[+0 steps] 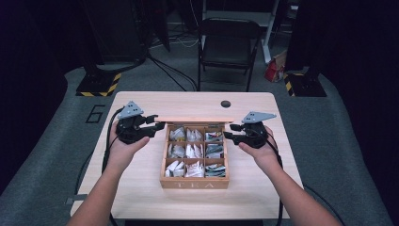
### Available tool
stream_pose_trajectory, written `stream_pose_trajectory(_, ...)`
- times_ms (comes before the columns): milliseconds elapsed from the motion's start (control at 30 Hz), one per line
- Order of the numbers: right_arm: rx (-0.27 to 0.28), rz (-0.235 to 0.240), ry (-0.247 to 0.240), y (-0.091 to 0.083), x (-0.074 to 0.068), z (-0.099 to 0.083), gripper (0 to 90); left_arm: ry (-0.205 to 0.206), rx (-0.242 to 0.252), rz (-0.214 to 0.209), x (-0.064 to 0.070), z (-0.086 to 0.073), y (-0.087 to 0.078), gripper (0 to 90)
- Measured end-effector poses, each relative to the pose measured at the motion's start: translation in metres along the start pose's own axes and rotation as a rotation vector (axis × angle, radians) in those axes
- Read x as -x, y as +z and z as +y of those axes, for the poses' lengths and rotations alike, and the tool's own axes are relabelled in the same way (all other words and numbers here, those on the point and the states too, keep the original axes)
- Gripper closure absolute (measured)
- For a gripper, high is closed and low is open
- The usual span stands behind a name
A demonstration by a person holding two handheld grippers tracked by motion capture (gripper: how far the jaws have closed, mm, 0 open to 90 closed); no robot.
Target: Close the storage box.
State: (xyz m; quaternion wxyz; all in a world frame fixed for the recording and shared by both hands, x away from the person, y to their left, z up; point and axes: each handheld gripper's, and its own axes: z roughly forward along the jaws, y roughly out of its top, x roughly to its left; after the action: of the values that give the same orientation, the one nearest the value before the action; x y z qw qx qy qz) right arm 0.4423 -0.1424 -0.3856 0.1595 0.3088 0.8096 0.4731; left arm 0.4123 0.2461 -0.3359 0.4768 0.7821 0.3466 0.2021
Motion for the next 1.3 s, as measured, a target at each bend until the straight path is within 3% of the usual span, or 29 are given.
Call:
stream_pose_trajectory(200, 0.017, 0.020, -0.001, -0.011, -0.012, -0.006, 54.9, 0.002, 0.006, -0.006, 0.006, -0.012, -0.003, 57.4)
stream_pose_trajectory(300, 0.022, 0.022, -0.034, -0.016, -0.019, -0.008, 54.9, -0.001, 0.013, -0.004, 0.009, -0.018, -0.004, 57.2)
stream_pose_trajectory(433, 0.033, 0.036, -0.034, -0.022, -0.025, -0.011, 54.6, 0.002, 0.011, -0.006, 0.012, -0.024, -0.005, 56.9)
stream_pose_trajectory(1300, 0.065, 0.051, -0.036, -0.050, -0.047, -0.024, 54.7, 0.012, -0.013, -0.004, 0.030, -0.062, -0.009, 56.3)
